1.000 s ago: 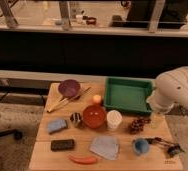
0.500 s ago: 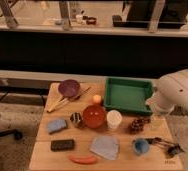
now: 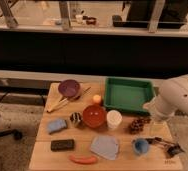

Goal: Place towel in purple bowl

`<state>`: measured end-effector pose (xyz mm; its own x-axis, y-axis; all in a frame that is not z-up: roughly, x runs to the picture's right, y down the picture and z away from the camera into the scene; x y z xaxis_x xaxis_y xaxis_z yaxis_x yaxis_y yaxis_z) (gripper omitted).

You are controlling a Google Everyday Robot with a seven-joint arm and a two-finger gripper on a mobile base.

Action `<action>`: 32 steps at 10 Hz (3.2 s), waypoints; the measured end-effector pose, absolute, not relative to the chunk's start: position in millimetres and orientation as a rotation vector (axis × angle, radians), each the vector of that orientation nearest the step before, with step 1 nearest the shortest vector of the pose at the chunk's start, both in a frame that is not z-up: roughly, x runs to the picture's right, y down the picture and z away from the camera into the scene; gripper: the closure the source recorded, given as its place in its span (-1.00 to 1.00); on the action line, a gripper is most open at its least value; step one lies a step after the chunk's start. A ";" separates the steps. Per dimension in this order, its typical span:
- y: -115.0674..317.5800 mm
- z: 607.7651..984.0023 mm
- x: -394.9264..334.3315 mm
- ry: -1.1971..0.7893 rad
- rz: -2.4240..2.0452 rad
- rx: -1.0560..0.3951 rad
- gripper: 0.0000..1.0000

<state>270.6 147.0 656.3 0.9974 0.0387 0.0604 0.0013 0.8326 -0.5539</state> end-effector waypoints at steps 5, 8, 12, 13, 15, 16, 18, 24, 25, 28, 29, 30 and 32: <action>176.9 639.1 245.9 -0.148 -0.019 -0.607 -0.60; 195.1 638.3 227.2 -0.181 -0.043 -0.620 -0.60; 217.3 640.9 213.3 -0.205 -0.055 -0.637 -0.60; 223.8 642.3 210.6 -0.208 -0.057 -0.642 -0.60; 230.3 644.4 206.4 -0.215 -0.060 -0.646 -0.60; 233.7 644.9 203.5 -0.219 -0.064 -0.648 -0.60; 240.3 644.9 195.2 -0.230 -0.076 -0.654 -0.60; 259.0 646.2 167.7 -0.257 -0.118 -0.678 -0.60; 261.6 647.1 163.4 -0.262 -0.125 -0.680 -0.60; 269.4 653.4 149.5 -0.279 -0.144 -0.689 -0.60; 271.4 655.7 144.2 -0.285 -0.153 -0.690 -0.60; 274.1 658.1 138.3 -0.293 -0.163 -0.689 -0.60; 277.7 662.6 131.8 -0.307 -0.173 -0.687 -0.60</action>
<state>131.8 277.7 662.6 0.9410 -0.0556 0.3338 0.2563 0.7611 -0.5959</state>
